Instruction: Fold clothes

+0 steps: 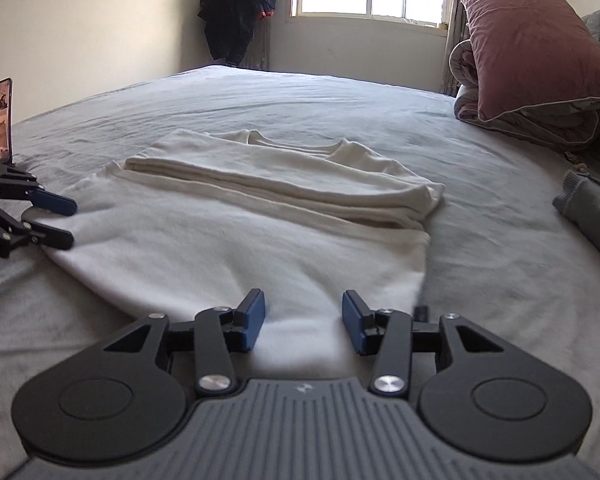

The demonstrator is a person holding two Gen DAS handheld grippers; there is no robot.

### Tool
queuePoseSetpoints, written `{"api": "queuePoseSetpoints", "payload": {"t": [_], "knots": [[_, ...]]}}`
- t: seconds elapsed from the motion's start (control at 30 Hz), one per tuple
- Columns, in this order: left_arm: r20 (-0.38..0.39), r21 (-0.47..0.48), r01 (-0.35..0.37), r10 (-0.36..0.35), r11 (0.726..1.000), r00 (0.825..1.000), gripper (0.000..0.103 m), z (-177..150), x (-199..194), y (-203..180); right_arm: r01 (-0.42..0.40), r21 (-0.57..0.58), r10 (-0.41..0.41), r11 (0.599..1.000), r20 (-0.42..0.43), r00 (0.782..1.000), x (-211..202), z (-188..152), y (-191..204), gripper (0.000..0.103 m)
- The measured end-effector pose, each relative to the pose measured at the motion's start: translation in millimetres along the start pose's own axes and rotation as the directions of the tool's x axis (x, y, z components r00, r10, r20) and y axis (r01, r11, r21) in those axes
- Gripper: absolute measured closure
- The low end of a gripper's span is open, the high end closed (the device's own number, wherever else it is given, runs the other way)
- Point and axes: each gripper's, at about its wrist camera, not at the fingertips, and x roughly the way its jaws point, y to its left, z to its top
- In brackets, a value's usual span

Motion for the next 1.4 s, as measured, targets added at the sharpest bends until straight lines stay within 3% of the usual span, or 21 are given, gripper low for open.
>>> {"api": "queuePoseSetpoints", "payload": {"t": [0.2,0.3,0.43,0.57,0.67,0.73,0.8,0.9,0.97,1.0,1.03,1.13,1.27,1.4], "knots": [[0.003,0.053,-0.023,0.023,0.998,1.0,0.043,-17.2,-21.3,-2.4,0.003,-0.028,-0.003,1.0,-0.003,1.0,-23.1,-14.6,-10.4,0.057],[-0.009,0.067,-0.052,0.053,0.996,0.999,0.036,-22.7,-27.8,-4.7,0.015,-0.043,-0.016,0.999,-0.012,1.0,-33.2,-21.4,-12.8,0.057],[-0.043,-0.024,-0.036,0.035,0.999,0.998,0.036,-25.4,-35.6,7.0,0.024,-0.043,-0.026,0.999,-0.051,0.998,-42.2,-31.8,-16.6,0.057],[-0.061,-0.211,0.0,-0.014,0.977,0.998,0.036,-25.6,-44.8,26.5,0.014,0.019,-0.012,1.0,-0.089,0.996,-51.9,-34.2,-23.6,0.056],[-0.058,-0.406,0.047,-0.077,0.913,0.995,0.037,-28.1,-52.0,46.4,-0.007,0.115,0.02,0.993,-0.119,0.993,-58.1,-31.6,-33.3,0.056],[-0.048,-0.539,0.074,-0.119,0.839,0.992,0.039,-32.7,-56.0,59.4,-0.027,0.235,0.061,0.972,-0.138,0.989,-59.8,-29.3,-43.4,0.055],[-0.034,-0.667,0.095,-0.157,0.739,0.987,0.045,-40.0,-57.3,72.8,-0.056,0.4,0.122,0.915,-0.143,0.982,-60.5,-28.9,-57.9,0.055],[0.029,-0.83,0.155,-0.236,0.535,0.971,0.055,-57.6,-52.8,91.0,-0.137,0.628,0.25,0.766,-0.095,0.964,-58.4,-33.4,-80.7,0.054],[0.054,-0.876,0.177,-0.273,0.449,0.96,0.062,-64.6,-47.0,94.6,-0.178,0.724,0.321,0.667,-0.063,0.945,-52.9,-37.1,-89.1,0.054],[0.06,-0.884,0.182,-0.281,0.431,0.958,0.063,-65.6,-44.6,93.9,-0.188,0.756,0.346,0.627,-0.055,0.937,-49.1,-38.8,-91.1,0.054],[0.063,-0.884,0.185,-0.283,0.429,0.957,0.063,-65.1,-42.6,91.6,-0.187,0.774,0.359,0.606,-0.056,0.932,-44.9,-39.9,-90.7,0.054],[0.069,-0.888,0.191,-0.29,0.419,0.955,0.063,-63.3,-34.4,83.7,-0.174,0.802,0.367,0.571,-0.06,0.928,-33.5,-39.0,-86.7,0.054],[0.076,-0.896,0.175,-0.248,0.408,0.966,0.063,-60.4,-23.7,78.7,-0.163,0.822,0.35,0.546,-0.047,0.935,-22.8,-32.2,-82.3,0.054],[0.09,-0.899,0.168,-0.207,0.405,0.974,0.064,-54.8,-16.9,74.9,-0.15,0.866,0.34,0.478,-0.025,0.94,-14.1,-31.8,-87.2,0.055]]}}
